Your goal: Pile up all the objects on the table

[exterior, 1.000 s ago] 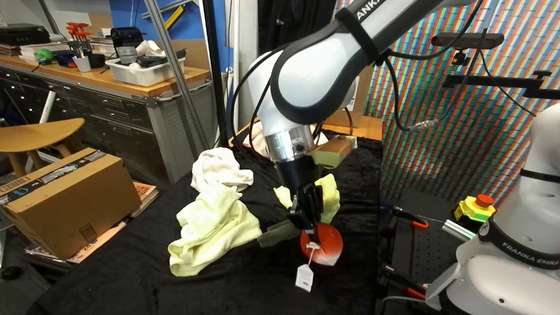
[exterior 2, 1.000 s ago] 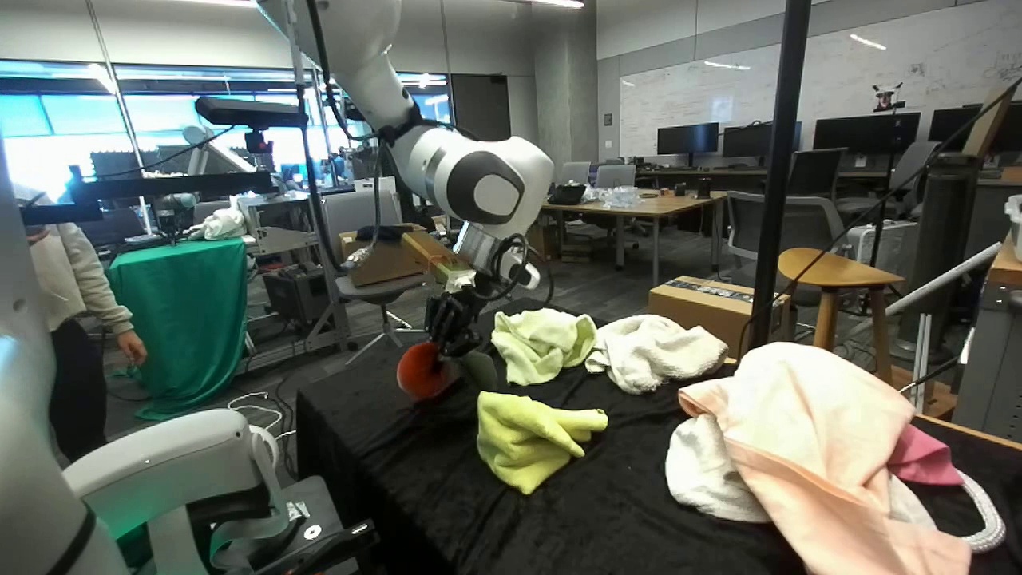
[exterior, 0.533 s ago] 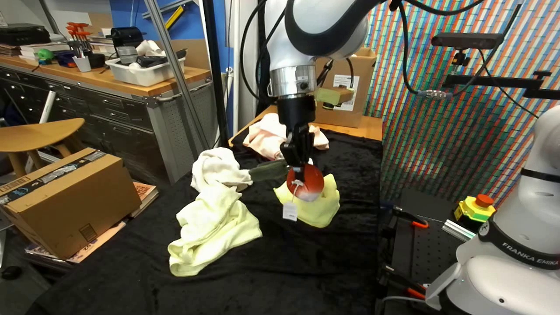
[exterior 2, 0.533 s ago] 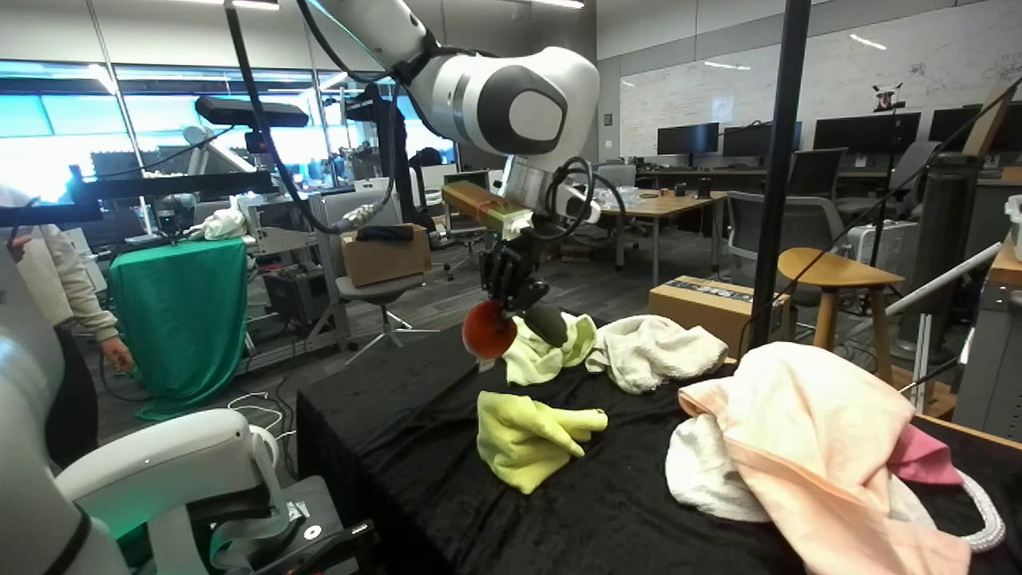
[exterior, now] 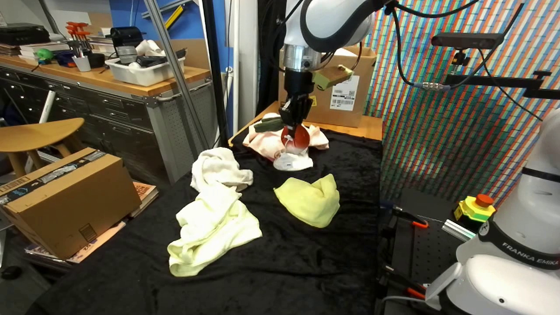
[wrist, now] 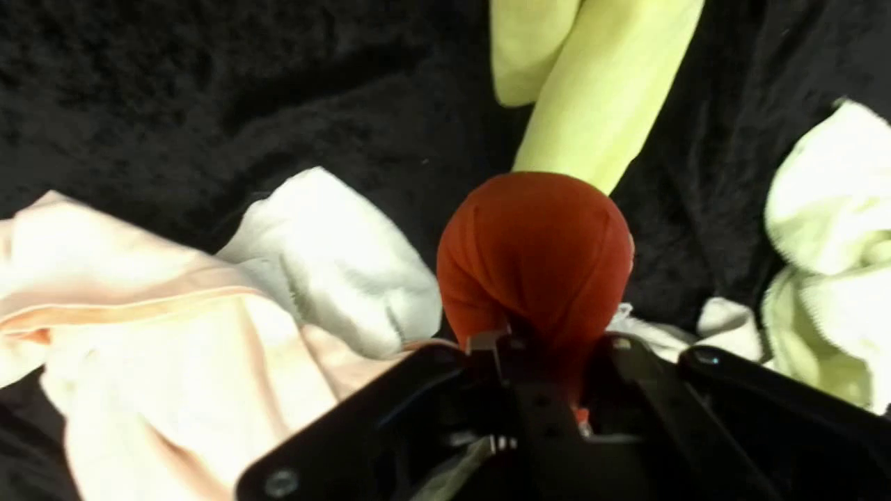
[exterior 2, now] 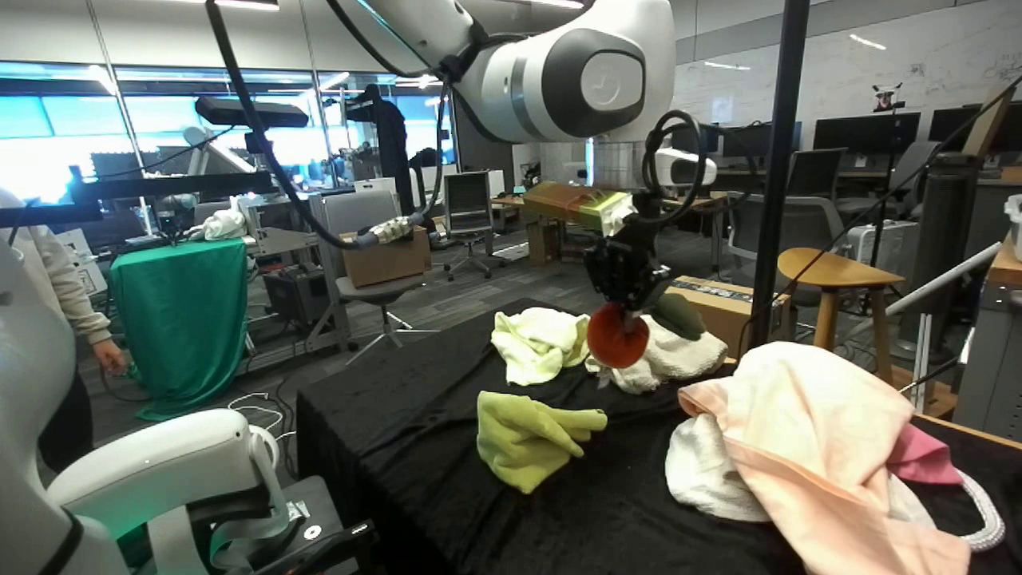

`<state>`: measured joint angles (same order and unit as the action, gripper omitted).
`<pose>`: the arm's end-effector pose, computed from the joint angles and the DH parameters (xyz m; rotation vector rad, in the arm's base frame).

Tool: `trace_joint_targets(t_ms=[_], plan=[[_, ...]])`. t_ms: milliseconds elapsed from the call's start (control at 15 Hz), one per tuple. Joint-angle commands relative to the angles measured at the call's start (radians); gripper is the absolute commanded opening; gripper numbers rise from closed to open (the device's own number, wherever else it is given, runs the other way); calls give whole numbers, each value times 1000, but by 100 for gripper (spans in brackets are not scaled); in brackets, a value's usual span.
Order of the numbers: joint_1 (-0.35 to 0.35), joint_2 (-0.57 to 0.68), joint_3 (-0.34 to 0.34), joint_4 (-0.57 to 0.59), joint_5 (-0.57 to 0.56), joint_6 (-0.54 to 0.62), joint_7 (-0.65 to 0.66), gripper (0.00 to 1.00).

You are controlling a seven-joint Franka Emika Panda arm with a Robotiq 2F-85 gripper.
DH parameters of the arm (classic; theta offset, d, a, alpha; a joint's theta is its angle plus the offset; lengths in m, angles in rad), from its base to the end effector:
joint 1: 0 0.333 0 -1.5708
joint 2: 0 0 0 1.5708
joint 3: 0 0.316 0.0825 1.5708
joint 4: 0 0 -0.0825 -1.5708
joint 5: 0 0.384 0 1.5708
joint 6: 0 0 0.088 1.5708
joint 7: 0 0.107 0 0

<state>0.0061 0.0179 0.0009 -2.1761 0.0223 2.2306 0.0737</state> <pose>0.5399 0.0045 0.3866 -3.1192 0.1249 -0.0560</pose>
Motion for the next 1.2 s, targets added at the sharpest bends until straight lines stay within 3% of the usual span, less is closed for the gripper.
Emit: trace_joint_targets(t_ms=[0,733,1133], plan=[[-28,55,-32,24,-100,81,106,7],[-25,244,-132,42,-296,162,371,8],[-12,296,-132,47,-277,166,378,8]])
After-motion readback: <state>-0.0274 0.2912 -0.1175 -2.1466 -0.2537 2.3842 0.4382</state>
